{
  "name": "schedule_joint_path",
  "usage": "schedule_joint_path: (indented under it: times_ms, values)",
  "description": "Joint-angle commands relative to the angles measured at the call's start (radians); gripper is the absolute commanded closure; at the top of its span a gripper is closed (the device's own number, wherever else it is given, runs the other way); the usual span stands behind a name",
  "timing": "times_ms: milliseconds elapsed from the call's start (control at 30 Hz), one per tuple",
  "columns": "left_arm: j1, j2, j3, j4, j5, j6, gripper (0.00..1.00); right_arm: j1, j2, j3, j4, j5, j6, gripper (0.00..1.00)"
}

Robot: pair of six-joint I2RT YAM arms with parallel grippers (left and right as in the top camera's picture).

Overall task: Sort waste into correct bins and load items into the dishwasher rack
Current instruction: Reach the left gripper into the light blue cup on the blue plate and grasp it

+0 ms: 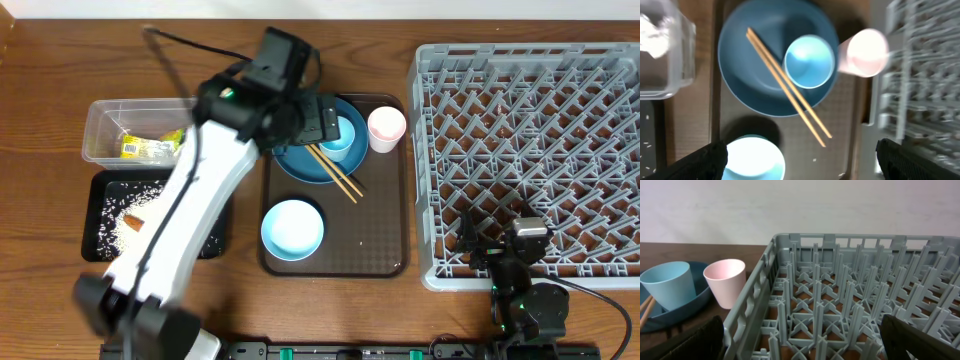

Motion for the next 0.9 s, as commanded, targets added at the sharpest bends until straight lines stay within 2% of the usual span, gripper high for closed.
schedule_joint_path:
  times_ms: [0,67,333,533,867]
  values:
    - [-0.001,0.066,0.014,-0.01,0.004,0.043,0.03,0.003,0.0,-0.001,-0.003,-0.003,-0.018,0.01]
    - [-0.002,0.098,0.012,-0.01,0.005,0.043,0.05,0.003,0.0,-0.001,-0.003,-0.003,-0.018,0.01]
    - [-0.004,0.196,-0.006,0.09,0.004,0.039,0.24,0.003,0.0,-0.001,-0.003,-0.003,-0.018,0.01]
    - [-0.004,0.28,-0.008,0.117,0.003,0.039,0.33,0.003,0.0,-0.001,-0.003,-0.003,-0.019,0.01]
    - [-0.004,0.383,-0.008,0.168,0.003,0.039,0.37,0.003,0.0,-0.001,-0.003,-0.003,-0.018,0.01]
